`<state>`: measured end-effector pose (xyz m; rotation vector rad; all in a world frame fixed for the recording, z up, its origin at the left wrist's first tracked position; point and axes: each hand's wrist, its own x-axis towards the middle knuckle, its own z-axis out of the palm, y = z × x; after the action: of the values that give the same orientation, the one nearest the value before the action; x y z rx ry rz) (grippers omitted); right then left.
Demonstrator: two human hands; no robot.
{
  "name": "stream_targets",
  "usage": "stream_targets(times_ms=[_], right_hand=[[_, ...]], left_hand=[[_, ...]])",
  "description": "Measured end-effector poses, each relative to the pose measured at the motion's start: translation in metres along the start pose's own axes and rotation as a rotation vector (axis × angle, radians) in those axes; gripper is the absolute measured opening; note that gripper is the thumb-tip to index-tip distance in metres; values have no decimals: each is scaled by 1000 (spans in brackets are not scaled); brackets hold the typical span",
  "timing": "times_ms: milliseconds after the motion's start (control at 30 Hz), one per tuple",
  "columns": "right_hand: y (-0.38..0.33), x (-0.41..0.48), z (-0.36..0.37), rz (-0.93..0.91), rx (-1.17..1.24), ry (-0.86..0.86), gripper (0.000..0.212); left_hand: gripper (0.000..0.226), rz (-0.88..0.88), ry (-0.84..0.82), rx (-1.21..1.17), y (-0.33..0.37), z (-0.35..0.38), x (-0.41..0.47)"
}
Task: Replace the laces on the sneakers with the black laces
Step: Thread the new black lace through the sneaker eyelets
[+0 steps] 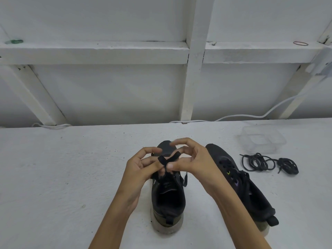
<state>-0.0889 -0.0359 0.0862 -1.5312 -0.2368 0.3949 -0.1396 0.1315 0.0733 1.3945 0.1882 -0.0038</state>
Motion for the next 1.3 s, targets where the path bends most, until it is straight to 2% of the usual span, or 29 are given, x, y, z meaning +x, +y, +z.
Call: stream_targets(times_ms=[67,167,233,400,467,567,667,767,1000,1067,1133,1200,1300], right_hand=[[0,-1,0,-30,-32,-23,49],[1,-2,0,-87,-67,-41,22],[5,0,1,-112,-93,-16,15],[12,2,1,-156,-70,144,13],[17,2,0,-156,-67,204,14],[27,3,0,-180,-202,243,17],[38,1,-2,-259,-376,218,23],[46,0,-6,-365,-542,177,17],[53,2,-18,-424,-675,-22,15],[53,1,-19,-311,-628,-145,15],[49,0,-19,-156,-479,-312,12],[44,-1,-21,-78,-297,-442,9],[40,-2,-23,-61,-63,-441,6]], left_hand=[[24,-16,-6,14,-1,-1,0],[26,-51,-9,9,-2,-2,0],[25,-63,5,7,-4,-2,-1],[19,-59,-7,101,-7,-5,-5],[14,-53,-29,196,-8,-6,-8],[17,8,-35,402,-13,-9,-10],[23,79,-36,587,-13,-11,-15],[29,143,-75,685,-11,-10,-19],[28,360,-50,892,-8,-14,-20],[35,413,-46,924,-8,-13,-19],[39,434,-37,911,-12,-14,-17],[40,419,-41,823,-16,-13,-17],[37,385,-17,668,-14,-12,-17]])
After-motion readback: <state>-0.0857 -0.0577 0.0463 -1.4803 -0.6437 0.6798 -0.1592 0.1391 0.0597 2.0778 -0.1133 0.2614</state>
